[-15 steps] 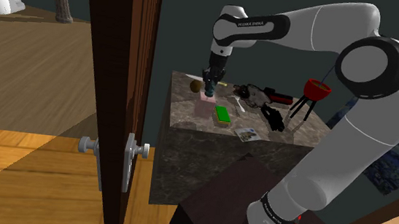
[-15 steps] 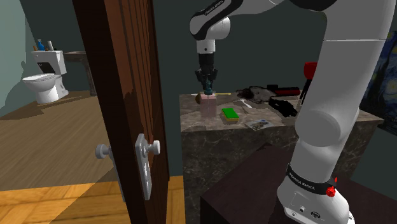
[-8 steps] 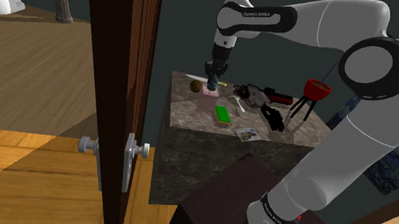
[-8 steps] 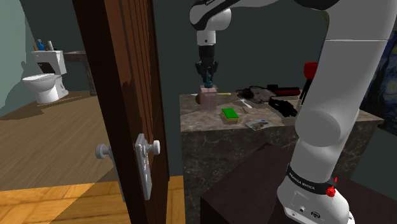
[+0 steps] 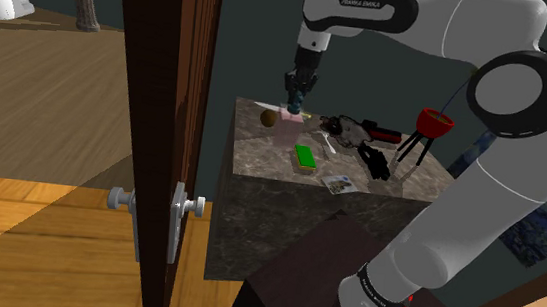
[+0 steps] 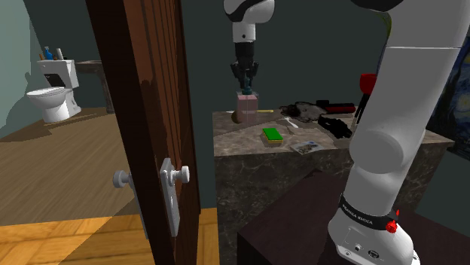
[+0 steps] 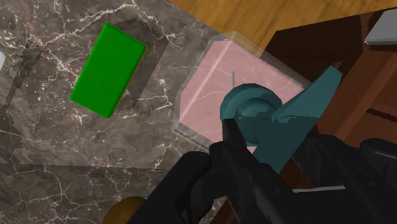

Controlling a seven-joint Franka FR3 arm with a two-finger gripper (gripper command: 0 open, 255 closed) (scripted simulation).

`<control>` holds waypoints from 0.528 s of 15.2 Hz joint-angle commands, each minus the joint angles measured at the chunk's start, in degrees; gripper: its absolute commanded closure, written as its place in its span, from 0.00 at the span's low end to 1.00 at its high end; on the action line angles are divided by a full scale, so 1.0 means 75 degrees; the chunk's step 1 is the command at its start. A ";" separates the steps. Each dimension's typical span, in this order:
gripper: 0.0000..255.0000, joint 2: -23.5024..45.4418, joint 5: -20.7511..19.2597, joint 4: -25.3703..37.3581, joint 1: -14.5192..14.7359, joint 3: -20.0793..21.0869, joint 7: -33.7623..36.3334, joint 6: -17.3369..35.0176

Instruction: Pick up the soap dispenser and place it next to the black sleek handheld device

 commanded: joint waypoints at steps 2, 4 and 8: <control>1.00 0.0029 0.0000 0.0353 -0.0008 -0.0008 -0.0012 -0.0326; 1.00 0.0040 0.0001 0.0572 -0.0009 -0.0009 -0.0011 -0.0534; 1.00 0.0083 0.0006 0.1038 -0.0011 -0.0011 -0.0010 -0.0956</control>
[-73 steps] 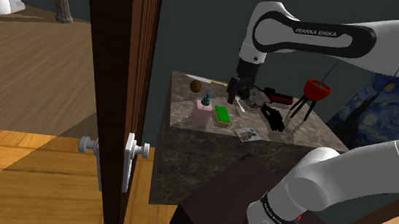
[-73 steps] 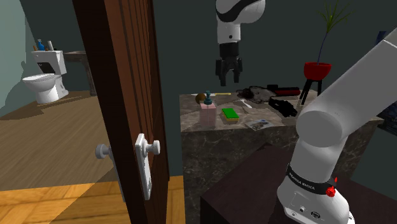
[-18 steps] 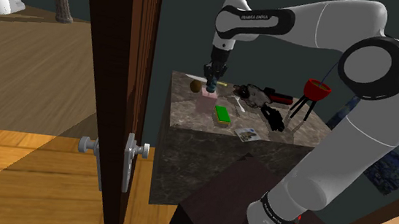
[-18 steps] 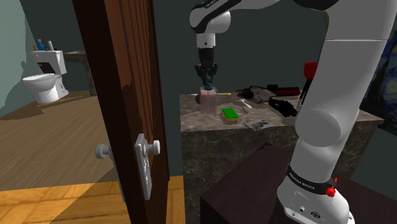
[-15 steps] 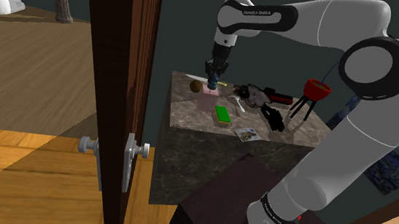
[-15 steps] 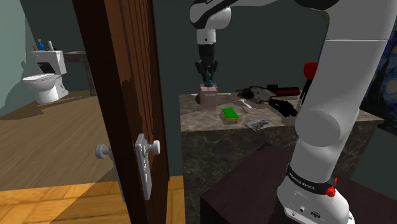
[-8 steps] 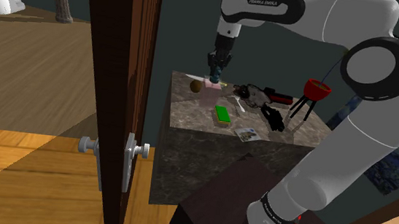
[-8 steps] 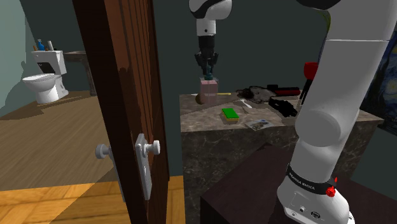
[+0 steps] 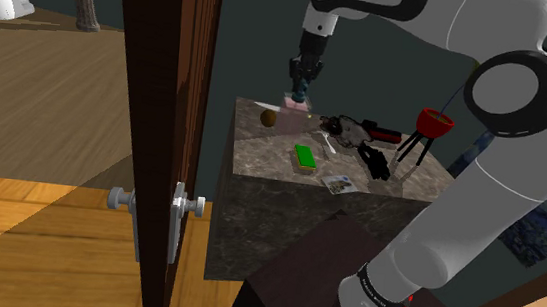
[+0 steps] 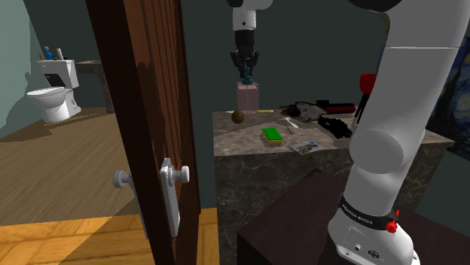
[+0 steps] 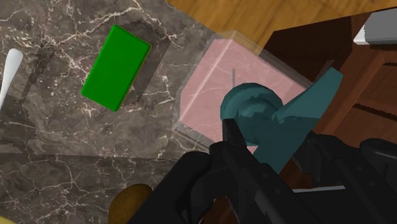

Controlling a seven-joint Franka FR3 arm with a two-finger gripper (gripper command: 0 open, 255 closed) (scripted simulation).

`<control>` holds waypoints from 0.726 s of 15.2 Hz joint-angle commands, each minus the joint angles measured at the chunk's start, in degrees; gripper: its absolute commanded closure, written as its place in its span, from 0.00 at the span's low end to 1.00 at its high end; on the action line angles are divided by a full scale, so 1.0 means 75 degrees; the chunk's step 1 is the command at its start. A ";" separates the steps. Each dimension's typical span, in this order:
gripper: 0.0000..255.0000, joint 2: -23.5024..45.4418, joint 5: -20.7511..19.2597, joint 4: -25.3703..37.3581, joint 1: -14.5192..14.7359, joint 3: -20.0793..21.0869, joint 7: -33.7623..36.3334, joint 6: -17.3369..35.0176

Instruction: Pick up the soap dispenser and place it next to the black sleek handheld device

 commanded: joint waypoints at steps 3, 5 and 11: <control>1.00 0.0059 0.0006 0.0500 -0.0002 -0.0002 0.0002 -0.0443; 1.00 0.0105 0.0011 0.0764 -0.0004 -0.0004 0.0001 -0.0662; 1.00 0.0298 0.0033 0.1636 -0.0016 -0.0013 -0.0006 -0.1343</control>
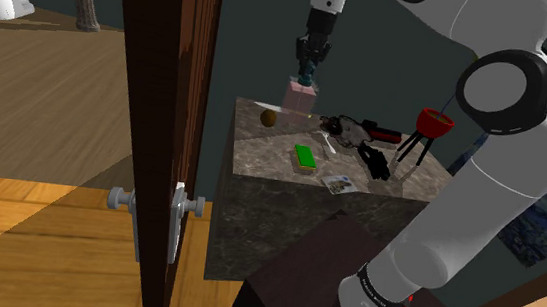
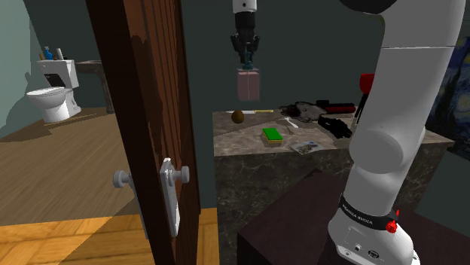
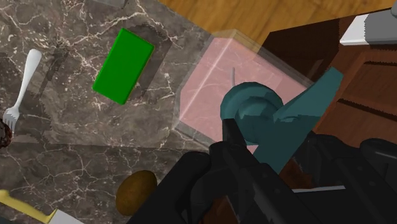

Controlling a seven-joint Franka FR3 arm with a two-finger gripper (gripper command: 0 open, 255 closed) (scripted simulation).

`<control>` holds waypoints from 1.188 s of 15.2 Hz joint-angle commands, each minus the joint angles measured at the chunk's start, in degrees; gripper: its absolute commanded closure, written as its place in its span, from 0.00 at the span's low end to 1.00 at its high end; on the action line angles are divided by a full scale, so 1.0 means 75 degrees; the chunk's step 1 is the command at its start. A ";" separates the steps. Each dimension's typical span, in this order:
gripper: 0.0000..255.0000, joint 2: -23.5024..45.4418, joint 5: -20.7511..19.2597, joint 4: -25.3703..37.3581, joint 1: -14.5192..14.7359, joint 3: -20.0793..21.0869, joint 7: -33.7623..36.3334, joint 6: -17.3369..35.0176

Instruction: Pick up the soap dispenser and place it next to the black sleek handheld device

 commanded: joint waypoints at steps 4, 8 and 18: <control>1.00 0.0224 0.0025 0.0833 -0.0016 -0.0011 -0.0013 -0.0612; 1.00 -0.0239 -0.0077 0.0298 -0.0250 -0.0221 -0.0475 -0.0541; 1.00 -0.1305 -0.0518 -0.0910 -0.1019 -0.1065 -0.2125 -0.0357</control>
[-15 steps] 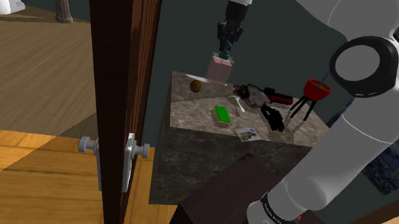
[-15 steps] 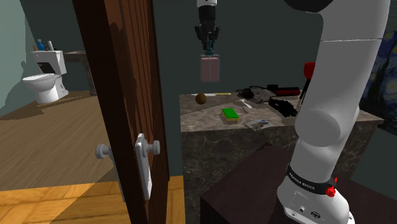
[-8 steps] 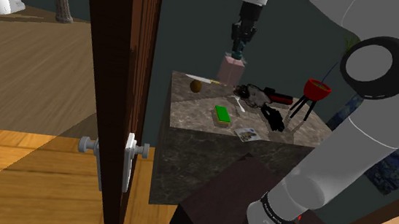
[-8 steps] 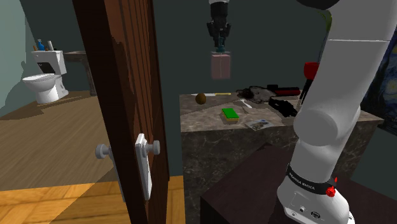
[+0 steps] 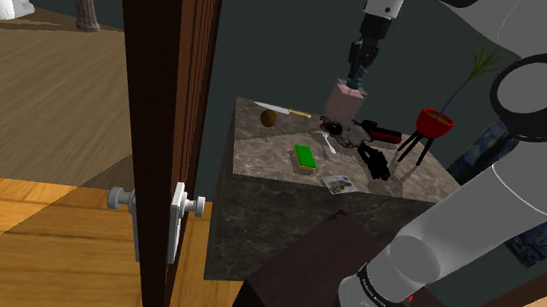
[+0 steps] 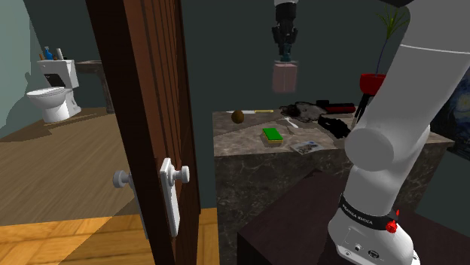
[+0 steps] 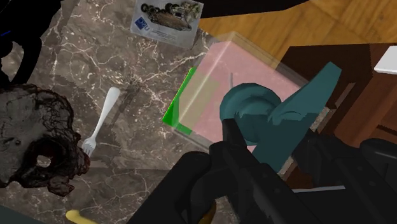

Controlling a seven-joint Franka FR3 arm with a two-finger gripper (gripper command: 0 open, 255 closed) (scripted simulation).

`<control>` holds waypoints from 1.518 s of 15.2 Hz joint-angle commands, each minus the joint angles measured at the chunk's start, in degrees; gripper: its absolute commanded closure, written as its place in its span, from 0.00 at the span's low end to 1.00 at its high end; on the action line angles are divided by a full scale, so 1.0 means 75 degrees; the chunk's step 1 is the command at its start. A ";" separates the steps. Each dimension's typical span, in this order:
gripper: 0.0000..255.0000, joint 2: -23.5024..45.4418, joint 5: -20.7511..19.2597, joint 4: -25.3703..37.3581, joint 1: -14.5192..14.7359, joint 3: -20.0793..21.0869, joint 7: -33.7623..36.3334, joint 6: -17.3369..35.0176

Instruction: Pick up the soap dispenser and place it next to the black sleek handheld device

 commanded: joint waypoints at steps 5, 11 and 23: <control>1.00 -0.0299 -0.0280 -0.0287 -0.0474 -0.0605 -0.1105 0.0047; 1.00 -0.0303 -0.0499 -0.0251 -0.0940 -0.1267 -0.2253 0.0089; 1.00 0.0760 -0.0346 0.0845 -0.2025 -0.2766 -0.4871 0.0147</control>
